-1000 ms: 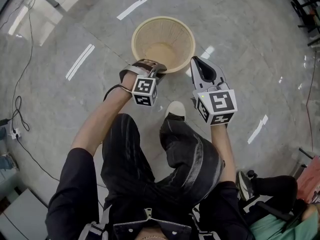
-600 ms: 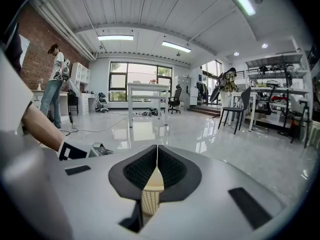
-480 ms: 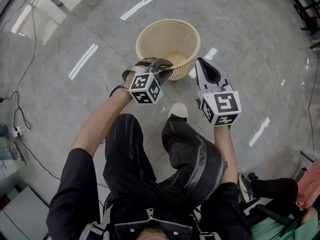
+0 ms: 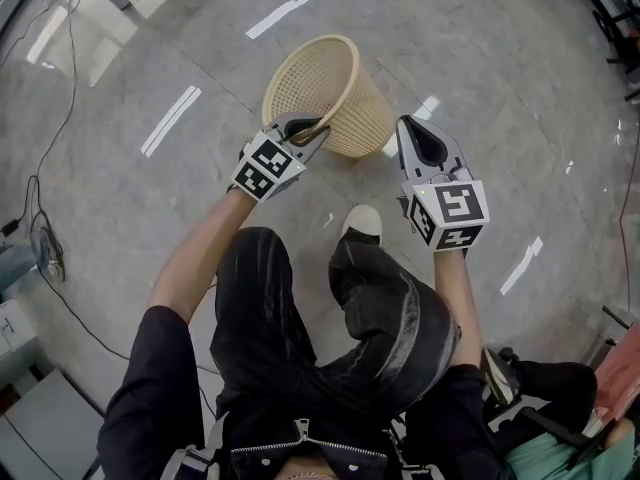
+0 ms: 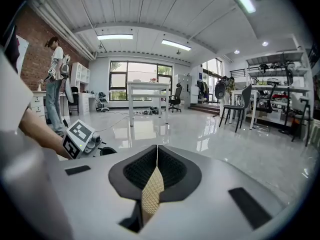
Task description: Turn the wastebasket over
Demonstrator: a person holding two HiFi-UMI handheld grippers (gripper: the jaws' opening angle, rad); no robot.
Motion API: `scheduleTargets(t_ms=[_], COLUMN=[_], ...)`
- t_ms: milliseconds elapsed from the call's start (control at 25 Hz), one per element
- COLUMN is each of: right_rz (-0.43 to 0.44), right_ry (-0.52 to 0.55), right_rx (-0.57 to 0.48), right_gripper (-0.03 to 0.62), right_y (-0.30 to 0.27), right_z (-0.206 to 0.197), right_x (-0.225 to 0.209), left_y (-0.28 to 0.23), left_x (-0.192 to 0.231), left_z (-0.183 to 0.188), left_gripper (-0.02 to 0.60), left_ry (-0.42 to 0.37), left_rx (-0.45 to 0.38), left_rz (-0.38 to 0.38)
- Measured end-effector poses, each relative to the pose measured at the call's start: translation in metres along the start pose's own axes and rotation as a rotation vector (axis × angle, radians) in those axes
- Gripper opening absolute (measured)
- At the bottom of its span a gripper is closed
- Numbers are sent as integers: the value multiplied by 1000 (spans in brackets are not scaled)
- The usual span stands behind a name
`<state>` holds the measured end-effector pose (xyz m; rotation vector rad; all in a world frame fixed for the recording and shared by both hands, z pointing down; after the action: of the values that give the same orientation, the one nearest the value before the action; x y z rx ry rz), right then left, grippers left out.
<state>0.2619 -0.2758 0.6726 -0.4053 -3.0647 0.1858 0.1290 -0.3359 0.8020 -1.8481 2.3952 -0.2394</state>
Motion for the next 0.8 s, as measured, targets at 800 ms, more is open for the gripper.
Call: scheduleTargets(t_ms=[800], right_rz=[81], right_ry=[-134], right_rx=[262], right_gripper=[12], right_y=[-53], right_z=[-119], right_x=[5], left_y=[98], left_x=[56], left_z=[-89], left_gripper=[62], left_ry=[401], left_rx=[-24], left_rz=[356])
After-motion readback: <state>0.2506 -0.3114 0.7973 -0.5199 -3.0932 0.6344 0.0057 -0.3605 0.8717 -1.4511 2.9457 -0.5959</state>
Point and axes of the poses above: the fingertips, and each gripper's own axes: y backward along the fingers, x to its left, z out of its top, the point moved 4 cm from there along y, backward along the fingers, and after that the axes turned 15 degrees about -x, right-handed, at the moved point
